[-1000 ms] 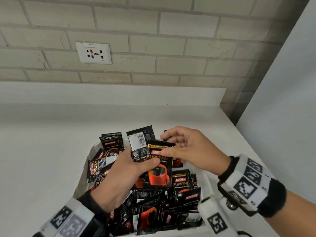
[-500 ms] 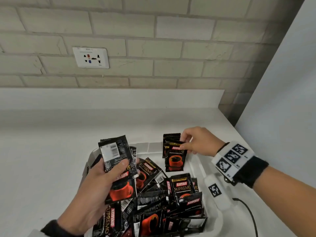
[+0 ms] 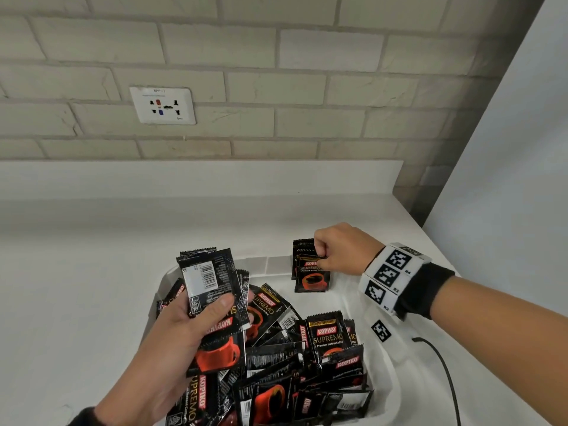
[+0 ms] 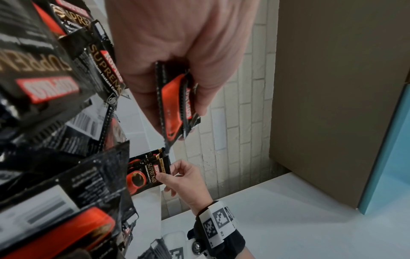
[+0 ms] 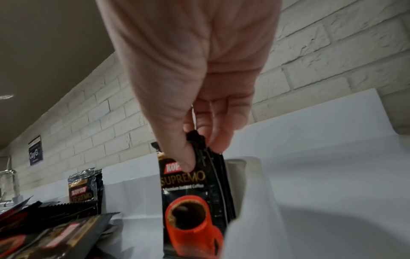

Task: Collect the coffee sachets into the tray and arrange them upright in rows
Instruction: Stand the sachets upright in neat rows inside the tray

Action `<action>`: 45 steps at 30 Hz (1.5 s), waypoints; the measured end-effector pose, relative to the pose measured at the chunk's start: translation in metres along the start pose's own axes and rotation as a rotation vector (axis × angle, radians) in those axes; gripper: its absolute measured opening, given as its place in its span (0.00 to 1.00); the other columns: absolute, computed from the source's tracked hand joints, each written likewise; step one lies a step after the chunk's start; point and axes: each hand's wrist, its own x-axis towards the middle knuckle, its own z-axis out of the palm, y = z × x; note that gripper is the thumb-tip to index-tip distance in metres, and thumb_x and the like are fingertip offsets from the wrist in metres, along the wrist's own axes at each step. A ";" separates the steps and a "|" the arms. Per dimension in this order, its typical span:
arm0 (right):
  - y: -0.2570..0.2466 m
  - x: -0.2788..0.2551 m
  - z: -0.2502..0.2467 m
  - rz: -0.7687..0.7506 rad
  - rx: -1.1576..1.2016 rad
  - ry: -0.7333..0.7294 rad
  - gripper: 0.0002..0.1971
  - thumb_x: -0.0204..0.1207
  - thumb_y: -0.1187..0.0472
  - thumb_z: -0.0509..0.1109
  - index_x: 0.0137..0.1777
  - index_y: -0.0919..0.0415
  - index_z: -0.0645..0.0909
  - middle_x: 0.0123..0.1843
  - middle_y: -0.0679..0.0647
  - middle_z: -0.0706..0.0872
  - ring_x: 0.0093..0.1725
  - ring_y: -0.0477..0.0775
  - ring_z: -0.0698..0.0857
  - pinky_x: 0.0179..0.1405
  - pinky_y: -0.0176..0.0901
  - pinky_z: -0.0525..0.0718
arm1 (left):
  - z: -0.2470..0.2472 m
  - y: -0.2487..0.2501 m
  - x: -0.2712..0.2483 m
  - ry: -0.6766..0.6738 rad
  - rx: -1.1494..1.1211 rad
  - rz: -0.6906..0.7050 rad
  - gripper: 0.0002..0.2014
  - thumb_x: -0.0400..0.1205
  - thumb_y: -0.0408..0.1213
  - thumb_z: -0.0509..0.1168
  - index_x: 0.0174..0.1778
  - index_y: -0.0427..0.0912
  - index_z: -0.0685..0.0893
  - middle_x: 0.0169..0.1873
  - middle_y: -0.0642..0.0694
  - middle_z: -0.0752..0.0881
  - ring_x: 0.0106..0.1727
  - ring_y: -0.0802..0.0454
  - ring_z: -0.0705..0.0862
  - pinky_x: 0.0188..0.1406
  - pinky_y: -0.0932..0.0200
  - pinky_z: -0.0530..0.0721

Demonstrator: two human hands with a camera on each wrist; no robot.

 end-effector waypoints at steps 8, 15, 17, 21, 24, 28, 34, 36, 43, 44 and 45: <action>0.001 -0.003 0.001 -0.026 -0.117 0.017 0.10 0.72 0.58 0.69 0.44 0.52 0.68 0.44 0.45 0.73 0.44 0.51 0.76 0.33 0.40 0.68 | 0.000 -0.004 0.002 -0.006 0.031 -0.018 0.38 0.31 0.63 0.81 0.39 0.59 0.89 0.44 0.43 0.92 0.42 0.44 0.91 0.46 0.44 0.84; 0.000 -0.009 -0.003 0.001 -0.102 0.059 0.14 0.72 0.52 0.70 0.52 0.51 0.69 0.47 0.43 0.72 0.44 0.48 0.74 0.36 0.40 0.67 | 0.004 -0.005 0.003 0.021 0.070 -0.054 0.11 0.72 0.36 0.69 0.50 0.45 0.85 0.41 0.46 0.92 0.36 0.56 0.90 0.38 0.56 0.82; -0.003 -0.015 -0.009 0.016 -0.047 0.084 0.15 0.72 0.48 0.70 0.52 0.50 0.70 0.46 0.42 0.71 0.43 0.46 0.74 0.38 0.40 0.69 | 0.006 -0.005 0.006 0.017 0.082 -0.063 0.11 0.72 0.34 0.68 0.49 0.46 0.86 0.41 0.46 0.92 0.36 0.53 0.90 0.32 0.57 0.84; -0.022 -0.029 -0.025 -0.043 0.398 0.066 0.13 0.71 0.48 0.73 0.51 0.51 0.76 0.43 0.46 0.79 0.31 0.36 0.75 0.35 0.31 0.72 | 0.018 -0.002 0.011 -0.006 0.146 -0.028 0.16 0.65 0.36 0.71 0.50 0.46 0.86 0.43 0.48 0.92 0.46 0.49 0.90 0.47 0.54 0.84; -0.041 -0.038 -0.032 -0.109 0.674 -0.054 0.11 0.68 0.51 0.75 0.48 0.49 0.78 0.43 0.48 0.82 0.27 0.31 0.77 0.36 0.29 0.75 | 0.033 -0.003 0.013 -0.051 0.177 0.020 0.14 0.67 0.30 0.73 0.47 0.46 0.87 0.39 0.50 0.92 0.37 0.58 0.89 0.33 0.69 0.84; -0.050 -0.042 -0.027 -0.086 0.854 -0.119 0.09 0.67 0.62 0.77 0.40 0.54 0.78 0.32 0.47 0.85 0.23 0.39 0.79 0.25 0.34 0.80 | 0.045 -0.006 0.011 -0.101 0.183 0.030 0.15 0.65 0.29 0.74 0.47 0.43 0.86 0.37 0.48 0.92 0.34 0.56 0.89 0.30 0.69 0.83; -0.043 -0.047 -0.025 0.009 1.015 -0.091 0.08 0.70 0.71 0.74 0.38 0.61 0.77 0.22 0.47 0.85 0.17 0.40 0.80 0.15 0.27 0.76 | 0.044 -0.009 0.004 -0.193 0.020 -0.067 0.17 0.67 0.30 0.68 0.53 0.37 0.83 0.40 0.46 0.92 0.38 0.56 0.89 0.31 0.70 0.83; -0.041 -0.048 -0.025 0.018 1.030 -0.061 0.08 0.70 0.71 0.74 0.38 0.61 0.77 0.24 0.48 0.85 0.18 0.40 0.81 0.16 0.28 0.78 | 0.042 -0.010 0.003 -0.203 -0.070 -0.145 0.13 0.74 0.28 0.64 0.54 0.35 0.82 0.41 0.43 0.91 0.37 0.52 0.89 0.30 0.63 0.86; -0.044 -0.066 -0.035 -0.099 0.847 0.477 0.07 0.68 0.63 0.76 0.34 0.53 0.81 0.33 0.46 0.85 0.31 0.45 0.82 0.31 0.40 0.83 | 0.038 -0.009 0.003 -0.116 -0.259 -0.284 0.11 0.83 0.24 0.54 0.53 0.36 0.81 0.43 0.33 0.90 0.37 0.41 0.90 0.31 0.43 0.88; -0.047 -0.072 -0.036 -0.225 0.743 0.583 0.05 0.68 0.63 0.76 0.34 0.55 0.83 0.34 0.48 0.85 0.32 0.44 0.82 0.34 0.39 0.82 | 0.038 -0.008 0.003 -0.105 -0.284 -0.297 0.11 0.83 0.25 0.54 0.53 0.36 0.81 0.44 0.33 0.90 0.37 0.40 0.90 0.30 0.41 0.88; -0.051 -0.078 -0.035 -0.370 0.604 0.626 0.04 0.69 0.62 0.74 0.34 0.58 0.83 0.35 0.50 0.85 0.34 0.45 0.82 0.35 0.39 0.81 | 0.039 -0.007 0.002 -0.095 -0.297 -0.306 0.10 0.83 0.26 0.55 0.52 0.36 0.81 0.44 0.33 0.90 0.37 0.39 0.90 0.28 0.39 0.88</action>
